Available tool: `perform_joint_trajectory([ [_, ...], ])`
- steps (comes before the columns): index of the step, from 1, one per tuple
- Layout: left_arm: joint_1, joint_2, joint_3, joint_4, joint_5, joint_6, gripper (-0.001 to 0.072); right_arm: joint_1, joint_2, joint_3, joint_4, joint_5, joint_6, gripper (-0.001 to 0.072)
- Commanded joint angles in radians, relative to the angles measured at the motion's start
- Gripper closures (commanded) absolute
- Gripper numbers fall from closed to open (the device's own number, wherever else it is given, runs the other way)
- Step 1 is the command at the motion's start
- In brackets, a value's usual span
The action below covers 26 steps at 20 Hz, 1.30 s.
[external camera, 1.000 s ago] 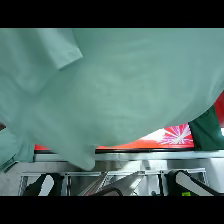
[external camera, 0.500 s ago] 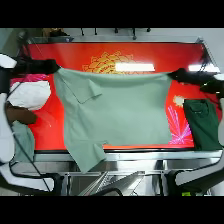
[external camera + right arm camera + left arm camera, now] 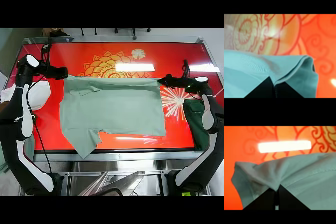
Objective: Fold the shirts.
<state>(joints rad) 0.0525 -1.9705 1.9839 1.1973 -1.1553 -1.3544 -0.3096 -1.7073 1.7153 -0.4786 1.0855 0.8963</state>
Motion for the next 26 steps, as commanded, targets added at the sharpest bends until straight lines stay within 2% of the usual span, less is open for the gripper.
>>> perform_joint_trajectory([
  [1,-0.002,0.011,-0.071,0.118,-0.056,-0.023,0.0692,0.008,-0.001,0.023,-0.227,0.092,0.099,0.0696],
  [3,-0.005,0.011,-0.128,0.117,-0.038,-0.022,0.0692,0.014,-0.001,0.013,-0.277,0.101,0.108,0.0696],
  [7,-0.019,0.011,-0.202,0.117,0.033,-0.014,0.0692,0.026,-0.007,-0.017,-0.278,0.092,0.107,0.0695],
  [12,-0.041,0.011,-0.220,0.113,0.051,-0.001,0.0685,0.042,0.000,-0.022,-0.277,0.079,0.107,0.0686],
  [13,-0.041,0.011,-0.208,0.111,0.031,-0.002,0.0680,0.045,0.005,-0.021,-0.277,0.079,0.107,0.0572],
  [14,-0.041,0.011,-0.187,0.112,-0.008,-0.015,0.0422,0.045,0.019,-0.021,-0.278,0.086,0.108,0.0373],
  [15,-0.036,0.011,-0.150,0.114,-0.065,-0.052,0.0125,0.039,0.042,-0.021,-0.279,0.107,0.119,0.0312],
  [16,-0.023,0.011,-0.106,0.114,-0.133,-0.085,0.0073,0.027,0.071,-0.021,-0.290,0.134,0.145,0.0312],
  [19,0.045,0.022,-0.002,0.101,-0.428,-0.150,0.0074,-0.055,0.187,-0.042,-0.389,0.306,0.224,0.0314],
  [21,0.089,0.105,-0.148,0.048,-0.535,-0.178,0.0074,-0.116,0.278,-0.159,-0.396,0.355,0.235,0.0326],
  [23,0.116,0.276,-0.463,0.033,-0.476,-0.206,0.0074,-0.179,0.396,-0.360,-0.401,0.329,0.233,0.0328],
  [26,0.132,0.570,-0.966,0.035,-0.288,-0.203,0.0074,-0.267,0.544,-0.637,-0.400,0.251,0.235,0.0327],
])
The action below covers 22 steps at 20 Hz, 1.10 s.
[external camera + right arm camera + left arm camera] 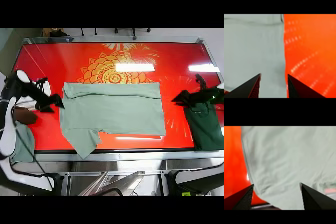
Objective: Fold the shirts.
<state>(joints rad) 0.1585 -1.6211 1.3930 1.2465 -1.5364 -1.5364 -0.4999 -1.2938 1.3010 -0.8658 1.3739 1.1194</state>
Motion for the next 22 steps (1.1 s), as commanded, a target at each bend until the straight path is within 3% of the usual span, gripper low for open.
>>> perform_joint_trajectory([
  [1,0.034,0.303,-0.504,-0.021,0.151,-0.021,0.0073,-0.098,0.168,-0.303,-0.013,-0.075,0.011,0.0326],
  [4,0.047,0.474,-0.782,-0.049,0.286,-0.020,0.0074,-0.109,0.204,-0.450,-0.013,-0.121,-0.010,0.0325],
  [7,0.032,0.528,-0.917,-0.190,0.443,0.022,0.0074,-0.094,0.184,-0.531,-0.013,-0.155,-0.026,0.0314],
  [11,-0.060,0.467,-0.935,-0.296,0.613,0.048,0.0074,-0.043,0.169,-0.571,-0.013,-0.163,-0.042,0.0315],
  [14,-0.147,0.394,-0.869,-0.333,0.665,0.047,0.0076,-0.011,0.169,-0.571,-0.002,-0.162,-0.042,0.0314],
  [15,-0.166,0.381,-0.838,-0.330,0.659,0.048,0.0213,0.000,0.169,-0.571,-0.002,-0.162,-0.043,0.0314],
  [16,-0.177,0.371,-0.803,-0.322,0.640,0.049,0.0460,0.012,0.169,-0.571,-0.002,-0.163,-0.043,0.0315],
  [17,-0.180,0.364,-0.772,-0.322,0.617,0.061,0.0649,0.021,0.169,-0.571,-0.002,-0.163,-0.047,0.0315],
  [18,-0.180,0.364,-0.744,-0.322,0.593,0.065,0.0687,0.031,0.169,-0.571,-0.002,-0.163,-0.046,0.0315],
  [22,-0.150,0.367,-0.640,-0.322,0.475,0.073,0.0688,0.089,0.169,-0.571,0.005,-0.143,-0.046,0.0349],
])
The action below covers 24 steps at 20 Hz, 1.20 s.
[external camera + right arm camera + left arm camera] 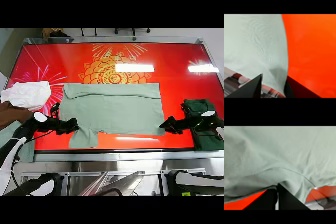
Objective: Fold the shirts.
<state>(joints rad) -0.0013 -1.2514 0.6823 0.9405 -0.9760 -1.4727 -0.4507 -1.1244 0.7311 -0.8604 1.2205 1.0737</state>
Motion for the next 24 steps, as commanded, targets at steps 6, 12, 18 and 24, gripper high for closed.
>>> perform_joint_trajectory([
  [6,0.063,0.173,0.132,0.099,-0.324,-0.017,0.0690,0.074,0.058,-0.002,-0.010,0.042,0.100,0.0693],
  [12,0.067,0.436,0.019,0.295,-0.506,-0.115,0.0689,0.060,0.209,-0.002,-0.296,0.074,0.364,0.0694],
  [18,0.066,0.515,-0.023,0.283,-0.380,-0.116,0.0689,0.060,0.256,0.009,-0.167,0.003,0.261,0.0694],
  [24,0.067,0.237,0.284,0.265,-0.260,-0.061,0.0689,0.074,0.146,0.132,0.326,-0.230,-0.019,0.0693],
])
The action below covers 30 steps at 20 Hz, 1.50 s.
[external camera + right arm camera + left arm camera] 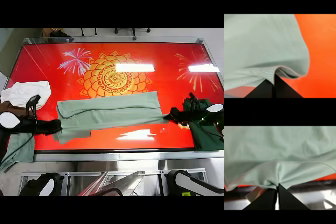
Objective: Fold the shirts.
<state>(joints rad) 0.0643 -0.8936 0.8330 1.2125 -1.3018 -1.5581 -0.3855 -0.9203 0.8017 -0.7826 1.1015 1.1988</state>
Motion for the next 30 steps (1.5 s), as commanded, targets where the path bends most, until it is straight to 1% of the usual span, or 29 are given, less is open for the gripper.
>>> perform_joint_trajectory([
  [1,0.001,-0.180,0.187,-0.008,0.075,0.028,0.0688,0.022,-0.105,0.098,0.290,-0.137,-0.175,0.0693],
  [4,0.001,-0.366,0.314,-0.008,0.117,0.042,0.0688,0.084,-0.249,0.178,0.367,-0.221,-0.252,0.0692],
  [6,0.001,-0.488,0.377,-0.008,0.147,0.061,0.0688,0.129,-0.341,0.205,0.387,-0.290,-0.293,0.0693],
  [8,0.001,-0.592,0.423,-0.008,0.181,0.077,0.0688,0.157,-0.414,0.224,0.388,-0.316,-0.325,0.0692],
  [9,0.001,-0.639,0.448,-0.008,0.180,0.077,0.0686,0.165,-0.437,0.229,0.393,-0.316,-0.340,0.0687],
  [10,0.001,-0.681,0.472,-0.007,0.178,0.077,0.0684,0.165,-0.444,0.232,0.400,-0.314,-0.356,0.0652],
  [11,0.001,-0.713,0.497,-0.007,0.164,0.078,0.0559,0.160,-0.439,0.241,0.401,-0.304,-0.366,0.0451],
  [12,0.001,-0.744,0.535,-0.007,0.133,0.078,0.0081,0.146,-0.428,0.259,0.393,-0.279,-0.385,0.0309],
  [13,0.001,-0.767,0.573,-0.007,0.095,0.078,0.0024,0.121,-0.411,0.286,0.361,-0.240,-0.399,0.0307],
  [14,0.002,-0.780,0.612,-0.007,0.051,0.077,0.0024,0.093,-0.399,0.318,0.308,-0.210,-0.394,0.0303],
  [15,0.002,-0.784,0.640,-0.001,0.021,0.077,0.0024,0.066,-0.395,0.346,0.257,-0.190,-0.354,0.0231],
  [16,0.002,-0.780,0.666,0.000,0.002,0.077,0.0025,0.043,-0.397,0.366,0.216,-0.176,-0.307,0.0117],
  [17,0.002,-0.773,0.685,0.000,-0.011,0.076,0.0025,0.026,-0.402,0.373,0.199,-0.162,-0.290,0.0101],
  [21,0.003,-0.726,0.756,0.000,-0.034,0.064,0.0025,0.038,-0.477,0.373,0.200,-0.101,-0.294,0.0103],
  [25,0.008,-0.672,0.780,-0.011,-0.063,0.031,0.0025,0.094,-0.534,0.373,0.202,-0.082,-0.312,0.0108],
  [26,0.001,-0.660,0.780,-0.011,-0.071,0.031,0.0025,0.114,-0.537,0.373,0.202,-0.079,-0.314,0.0139],
  [27,-0.007,-0.652,0.780,-0.011,-0.072,0.030,0.0025,0.133,-0.538,0.373,0.202,-0.074,-0.336,0.0229],
  [28,-0.022,-0.645,0.779,-0.011,-0.072,0.029,0.0026,0.153,-0.538,0.373,0.202,-0.075,-0.350,0.0285],
  [29,-0.044,-0.644,0.779,-0.011,-0.068,0.020,0.0026,0.166,-0.538,0.375,0.202,-0.074,-0.355,0.0381],
  [30,-0.072,-0.648,0.777,-0.011,-0.063,0.007,0.0045,0.172,-0.538,0.381,0.202,-0.068,-0.355,0.0626],
])
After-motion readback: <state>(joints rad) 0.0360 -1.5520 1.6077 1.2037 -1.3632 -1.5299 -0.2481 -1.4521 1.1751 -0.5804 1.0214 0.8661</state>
